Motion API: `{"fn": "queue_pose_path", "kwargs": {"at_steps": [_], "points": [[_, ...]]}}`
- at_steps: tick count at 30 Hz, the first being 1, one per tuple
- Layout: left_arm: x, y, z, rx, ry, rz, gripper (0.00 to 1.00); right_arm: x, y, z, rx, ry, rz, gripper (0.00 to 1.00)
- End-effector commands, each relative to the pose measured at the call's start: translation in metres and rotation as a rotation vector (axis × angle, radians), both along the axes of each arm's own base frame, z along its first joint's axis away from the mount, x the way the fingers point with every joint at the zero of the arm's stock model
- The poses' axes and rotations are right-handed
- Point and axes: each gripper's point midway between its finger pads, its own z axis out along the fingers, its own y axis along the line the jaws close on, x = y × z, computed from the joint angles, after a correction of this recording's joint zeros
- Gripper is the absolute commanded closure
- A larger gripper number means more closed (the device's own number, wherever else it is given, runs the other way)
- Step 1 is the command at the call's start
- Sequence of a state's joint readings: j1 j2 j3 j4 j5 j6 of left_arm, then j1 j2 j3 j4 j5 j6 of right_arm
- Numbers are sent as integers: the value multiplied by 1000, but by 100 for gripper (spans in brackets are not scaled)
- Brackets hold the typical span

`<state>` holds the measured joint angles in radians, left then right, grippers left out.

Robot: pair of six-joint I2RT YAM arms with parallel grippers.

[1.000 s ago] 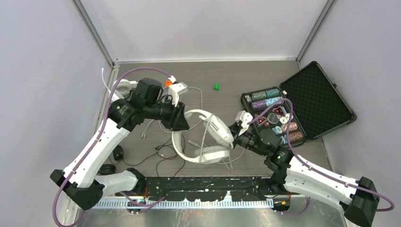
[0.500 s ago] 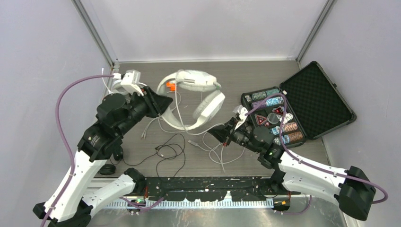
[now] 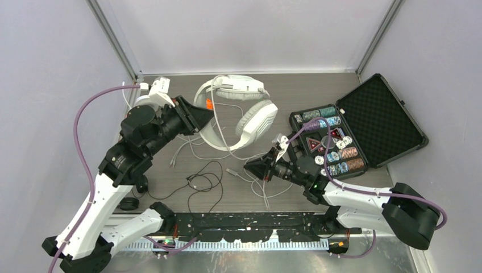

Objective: Wrap the headphones
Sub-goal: Wrap the headphones cable around the headphones.

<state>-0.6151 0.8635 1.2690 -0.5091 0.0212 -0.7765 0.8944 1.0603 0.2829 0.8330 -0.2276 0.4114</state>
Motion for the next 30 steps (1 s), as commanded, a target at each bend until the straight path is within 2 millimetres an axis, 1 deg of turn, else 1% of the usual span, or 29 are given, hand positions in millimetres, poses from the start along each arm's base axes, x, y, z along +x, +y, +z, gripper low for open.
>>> {"fn": "queue_pose_path", "kwargs": {"at_steps": [1,6,8,10,12,13,14,17,18,20,25,26,28,30], "points": [[1,5,62,-107,-129,29,100,-10,1,8,66,-7,46,75],[12,6,68,-59,-134,62,100,-15,-5,-16,15,46,28,75],[14,8,70,-40,-139,71,100,-13,-8,-26,-12,65,-1,80],[16,11,72,2,-151,85,100,-8,-12,-33,-29,76,-40,90],[18,18,73,56,-162,107,100,4,-21,-36,-32,78,-125,99],[17,22,77,78,-175,112,100,11,-26,-35,-27,72,-177,99],[16,23,75,112,-176,104,100,20,-33,-34,-25,58,-234,99],[6,24,77,167,-174,62,100,39,-48,-22,-23,8,-350,99],[1,21,75,176,-167,28,100,45,-51,-17,-24,-6,-379,99],[-16,7,72,171,-155,-95,100,55,-57,-8,-30,-38,-418,99],[-62,-29,47,130,-54,-434,100,71,-59,19,-45,-132,-433,99],[-68,-33,40,134,-31,-480,100,73,-58,25,-42,-152,-425,99],[-74,-33,22,175,16,-521,100,72,-54,37,-40,-190,-386,99],[-81,-36,11,188,41,-577,100,70,-48,45,-52,-223,-349,99]]}}
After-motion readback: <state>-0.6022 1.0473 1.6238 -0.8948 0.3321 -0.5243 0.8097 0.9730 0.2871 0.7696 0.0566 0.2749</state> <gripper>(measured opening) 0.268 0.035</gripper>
